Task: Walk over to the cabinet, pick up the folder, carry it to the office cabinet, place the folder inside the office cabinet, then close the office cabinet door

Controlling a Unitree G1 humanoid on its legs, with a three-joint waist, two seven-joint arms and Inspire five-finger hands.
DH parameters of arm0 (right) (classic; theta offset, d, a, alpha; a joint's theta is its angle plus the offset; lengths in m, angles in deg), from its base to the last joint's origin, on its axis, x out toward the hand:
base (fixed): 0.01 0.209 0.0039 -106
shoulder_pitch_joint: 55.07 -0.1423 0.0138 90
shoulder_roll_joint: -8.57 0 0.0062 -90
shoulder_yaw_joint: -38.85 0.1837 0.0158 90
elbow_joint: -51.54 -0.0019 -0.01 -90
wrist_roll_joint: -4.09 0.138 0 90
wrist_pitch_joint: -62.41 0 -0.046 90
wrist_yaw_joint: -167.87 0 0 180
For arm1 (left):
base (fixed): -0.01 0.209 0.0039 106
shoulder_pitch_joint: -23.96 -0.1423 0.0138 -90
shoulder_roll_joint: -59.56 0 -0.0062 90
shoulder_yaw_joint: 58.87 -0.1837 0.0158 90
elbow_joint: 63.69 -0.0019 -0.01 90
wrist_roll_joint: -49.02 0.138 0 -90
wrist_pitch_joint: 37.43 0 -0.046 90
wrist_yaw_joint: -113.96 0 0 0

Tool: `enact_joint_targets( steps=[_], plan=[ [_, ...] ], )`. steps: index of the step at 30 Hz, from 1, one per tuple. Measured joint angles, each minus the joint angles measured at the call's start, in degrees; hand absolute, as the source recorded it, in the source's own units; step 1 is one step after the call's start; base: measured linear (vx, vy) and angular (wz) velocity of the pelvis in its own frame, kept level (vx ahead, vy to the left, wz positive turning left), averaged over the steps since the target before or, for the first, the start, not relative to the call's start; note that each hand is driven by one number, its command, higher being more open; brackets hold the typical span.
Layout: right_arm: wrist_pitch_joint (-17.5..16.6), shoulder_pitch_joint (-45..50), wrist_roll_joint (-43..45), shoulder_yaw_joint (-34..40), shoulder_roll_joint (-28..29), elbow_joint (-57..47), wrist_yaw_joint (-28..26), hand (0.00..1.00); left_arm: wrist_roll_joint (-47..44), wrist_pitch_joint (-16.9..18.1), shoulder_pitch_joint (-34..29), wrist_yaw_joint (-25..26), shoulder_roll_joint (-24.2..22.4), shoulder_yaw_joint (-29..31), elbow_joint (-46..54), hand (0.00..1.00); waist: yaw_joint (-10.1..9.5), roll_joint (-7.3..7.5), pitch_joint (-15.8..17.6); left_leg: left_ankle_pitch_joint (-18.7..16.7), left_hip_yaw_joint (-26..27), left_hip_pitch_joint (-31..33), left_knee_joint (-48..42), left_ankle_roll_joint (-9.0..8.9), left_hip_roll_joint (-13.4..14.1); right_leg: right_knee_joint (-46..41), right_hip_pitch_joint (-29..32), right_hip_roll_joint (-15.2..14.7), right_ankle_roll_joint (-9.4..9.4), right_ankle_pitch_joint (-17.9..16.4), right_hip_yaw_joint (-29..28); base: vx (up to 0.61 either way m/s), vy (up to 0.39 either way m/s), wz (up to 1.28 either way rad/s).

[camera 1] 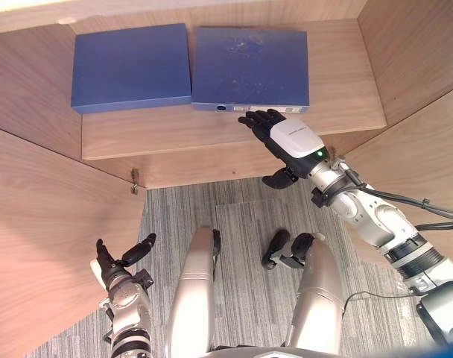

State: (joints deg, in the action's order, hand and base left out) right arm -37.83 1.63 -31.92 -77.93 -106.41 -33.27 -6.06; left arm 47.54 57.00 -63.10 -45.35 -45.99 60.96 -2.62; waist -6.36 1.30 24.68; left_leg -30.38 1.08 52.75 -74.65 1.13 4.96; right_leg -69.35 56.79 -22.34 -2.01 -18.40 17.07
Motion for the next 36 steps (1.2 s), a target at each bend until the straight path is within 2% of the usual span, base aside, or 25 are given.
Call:
enact_joint_targets(
  steps=[7,12,22,32,36],
  plan=[
    [1.2,-1.8,0.1,3.6,0.6,0.6,-0.9,1.00,1.1,-1.2,-2.9,0.1,-2.5,0.8,5.8,1.00,-1.35,-0.30,0.2,-0.2,-0.3,1.2,-0.6,-0.35,-0.1,-1.2,1.1,-0.5,-0.42,-1.0,0.2,0.01,-0.009,0.05],
    [3.1,-7.0,0.4,4.2,5.2,6.4,-1.1,1.00,1.4,-2.1,-6.8,0.1,-4.9,-0.4,14.9,1.00,-2.03,-0.40,0.2,-0.2,-0.9,1.7,-0.8,-0.42,-0.2,-1.3,1.2,-0.6,-0.46,-1.1,0.6,-0.01,-0.005,0.02],
    [5.2,-12.5,2.4,7.9,10.0,18.2,-2.4,1.00,4.5,-3.9,-9.1,-1.2,-4.8,-2.2,24.7,1.00,-3.05,-1.63,0.7,-0.1,-3.2,3.9,-1.2,-0.50,-1.9,-1.9,1.2,-2.5,-0.39,-1.9,2.7,-0.01,-0.003,0.13],
    [4.0,-15.3,2.4,9.9,9.5,22.0,-3.9,1.00,6.8,-6.4,-11.4,-3.7,-4.6,-2.7,30.4,1.00,-2.91,-2.64,0.6,0.0,-3.6,5.4,-1.2,-0.56,-3.2,-2.7,2.2,-4.0,-0.10,-2.8,3.0,-0.01,-0.016,0.09],
    [3.1,-17.9,2.4,9.9,8.1,23.7,-6.4,1.00,7.8,-7.2,-12.0,-4.9,-4.5,-4.1,32.8,1.00,-2.71,-3.02,0.4,0.6,-4.1,6.7,-1.2,-0.76,-3.4,-2.9,3.2,-4.2,0.04,-2.8,3.4,-0.03,-0.028,0.06]
  ],
)
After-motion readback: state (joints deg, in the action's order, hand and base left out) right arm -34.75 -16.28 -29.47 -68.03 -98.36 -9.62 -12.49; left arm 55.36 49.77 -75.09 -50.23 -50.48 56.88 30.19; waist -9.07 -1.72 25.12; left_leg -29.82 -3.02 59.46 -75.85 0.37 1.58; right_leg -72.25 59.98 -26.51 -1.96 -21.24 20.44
